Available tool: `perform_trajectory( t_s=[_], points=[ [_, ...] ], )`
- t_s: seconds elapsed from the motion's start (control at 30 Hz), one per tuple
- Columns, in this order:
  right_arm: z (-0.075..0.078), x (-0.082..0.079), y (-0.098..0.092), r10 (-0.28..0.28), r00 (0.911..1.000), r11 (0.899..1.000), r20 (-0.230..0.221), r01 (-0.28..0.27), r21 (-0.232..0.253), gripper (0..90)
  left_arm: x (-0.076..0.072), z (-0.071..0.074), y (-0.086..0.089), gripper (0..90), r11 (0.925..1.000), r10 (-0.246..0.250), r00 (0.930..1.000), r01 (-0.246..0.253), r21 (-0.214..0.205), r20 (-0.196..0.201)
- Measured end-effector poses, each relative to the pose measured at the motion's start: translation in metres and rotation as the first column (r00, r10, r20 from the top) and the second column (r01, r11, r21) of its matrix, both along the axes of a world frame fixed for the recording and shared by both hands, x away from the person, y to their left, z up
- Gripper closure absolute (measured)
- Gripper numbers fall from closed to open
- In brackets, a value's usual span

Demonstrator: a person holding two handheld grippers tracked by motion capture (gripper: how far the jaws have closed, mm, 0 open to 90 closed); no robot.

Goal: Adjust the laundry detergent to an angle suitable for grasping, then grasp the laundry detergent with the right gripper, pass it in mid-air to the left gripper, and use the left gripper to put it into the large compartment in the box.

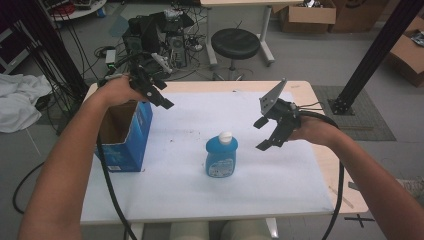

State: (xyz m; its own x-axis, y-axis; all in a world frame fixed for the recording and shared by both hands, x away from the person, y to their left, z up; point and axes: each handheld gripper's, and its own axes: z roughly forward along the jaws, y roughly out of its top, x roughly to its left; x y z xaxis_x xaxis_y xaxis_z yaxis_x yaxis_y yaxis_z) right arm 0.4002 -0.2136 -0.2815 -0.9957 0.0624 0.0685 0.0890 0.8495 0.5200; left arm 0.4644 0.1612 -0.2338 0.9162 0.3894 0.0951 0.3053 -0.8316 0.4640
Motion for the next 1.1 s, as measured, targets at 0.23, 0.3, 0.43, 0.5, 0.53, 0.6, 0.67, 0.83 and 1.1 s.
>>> perform_trajectory(
  t_s=[0.23,0.3,0.43,0.5,0.53,0.6,0.67,0.83,1.1],
  points=[
    [0.000,0.000,0.000,0.000,1.0000,1.000,-0.001,0.001,0.001,18.9,-0.001,0.000,0.001,19.1,1.0000,-0.001,1.0000,0.001,0.003,0.002],
    [0.000,0.000,0.001,0.001,1.0000,1.000,0.001,-0.001,0.003,18.9,-0.001,0.001,0.001,19.1,1.0000,0.002,1.0000,-0.002,0.001,0.003],
    [-0.001,0.000,0.002,0.004,1.0000,1.000,0.001,-0.004,0.004,18.8,-0.003,0.002,0.001,19.1,1.0000,-0.005,0.9999,0.005,0.004,0.010],
    [-0.001,-0.001,0.002,0.003,1.0000,1.000,0.003,-0.003,0.004,18.8,-0.004,0.003,0.001,19.0,1.0000,-0.002,0.9999,0.002,-0.002,0.011],
    [-0.001,-0.001,0.002,0.004,1.0000,1.000,0.004,-0.004,0.006,18.8,-0.004,0.003,0.001,19.0,1.0000,-0.005,0.9999,0.005,-0.004,0.012],
    [-0.001,-0.002,0.002,0.003,1.0000,1.000,0.004,-0.003,0.013,18.8,-0.004,0.003,0.002,19.0,0.9999,0.002,0.9999,-0.002,-0.012,0.010],
    [-0.002,-0.003,0.002,0.005,1.0000,1.000,0.004,-0.005,0.014,18.8,-0.004,0.002,0.002,18.9,0.9999,-0.003,0.9999,0.003,-0.010,0.011],
    [-0.005,-0.004,0.002,0.003,1.0000,1.000,0.002,-0.003,0.027,18.6,-0.005,0.003,0.001,19.0,1.0000,-0.009,0.9998,0.009,-0.003,0.015],
    [-0.015,-0.009,0.004,0.012,0.9999,0.997,-0.002,-0.012,0.080,18.4,-0.007,0.004,0.000,18.8,1.0000,-0.007,0.9998,0.007,-0.002,0.018]
  ],
)
